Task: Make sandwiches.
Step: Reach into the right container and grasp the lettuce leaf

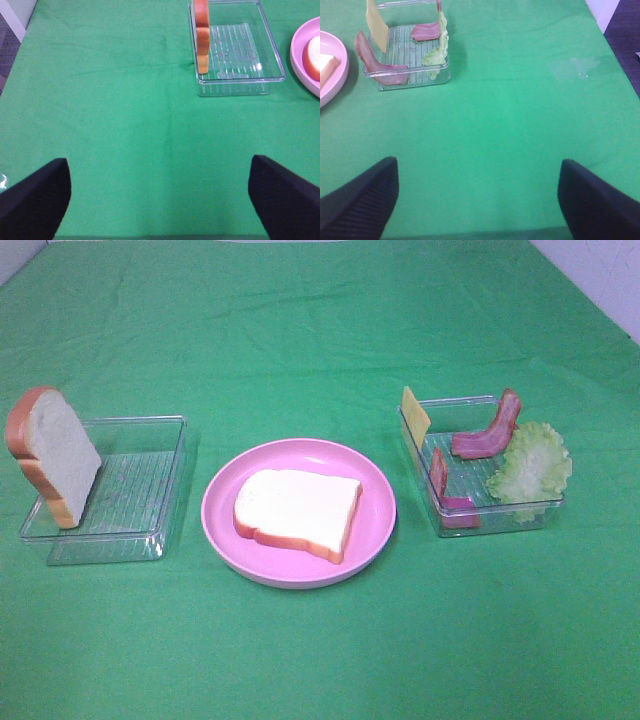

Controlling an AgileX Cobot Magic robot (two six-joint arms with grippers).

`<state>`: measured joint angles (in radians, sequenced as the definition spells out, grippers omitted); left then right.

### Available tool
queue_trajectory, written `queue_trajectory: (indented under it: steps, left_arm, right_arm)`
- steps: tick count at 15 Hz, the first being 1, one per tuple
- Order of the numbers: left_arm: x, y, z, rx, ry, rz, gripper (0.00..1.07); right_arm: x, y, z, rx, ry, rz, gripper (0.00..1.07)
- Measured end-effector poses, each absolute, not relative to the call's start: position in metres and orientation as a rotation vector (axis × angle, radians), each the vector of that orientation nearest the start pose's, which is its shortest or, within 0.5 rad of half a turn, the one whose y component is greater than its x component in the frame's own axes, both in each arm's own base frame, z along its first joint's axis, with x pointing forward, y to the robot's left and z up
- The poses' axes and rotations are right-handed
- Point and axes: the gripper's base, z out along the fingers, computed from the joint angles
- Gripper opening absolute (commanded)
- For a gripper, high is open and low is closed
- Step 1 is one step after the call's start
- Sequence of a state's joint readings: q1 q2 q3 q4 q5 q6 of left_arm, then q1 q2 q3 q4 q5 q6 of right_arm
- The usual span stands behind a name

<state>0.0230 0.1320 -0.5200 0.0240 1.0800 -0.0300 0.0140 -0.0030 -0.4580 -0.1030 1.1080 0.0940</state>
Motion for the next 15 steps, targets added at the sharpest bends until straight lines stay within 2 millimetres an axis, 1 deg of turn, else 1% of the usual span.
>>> queue_trajectory:
  steps: [3,15]
  left_arm:
    - [-0.007,0.002,0.281,-0.059,2.05,0.026,0.89]
    - [-0.009,0.002,0.281,-0.059,2.037,0.026,0.89]
  right_arm:
    - [-0.003,-0.008,0.262,0.09,2.125,-0.061,0.84]
    - [-0.003,-0.008,0.262,0.09,2.125,-0.061,0.84]
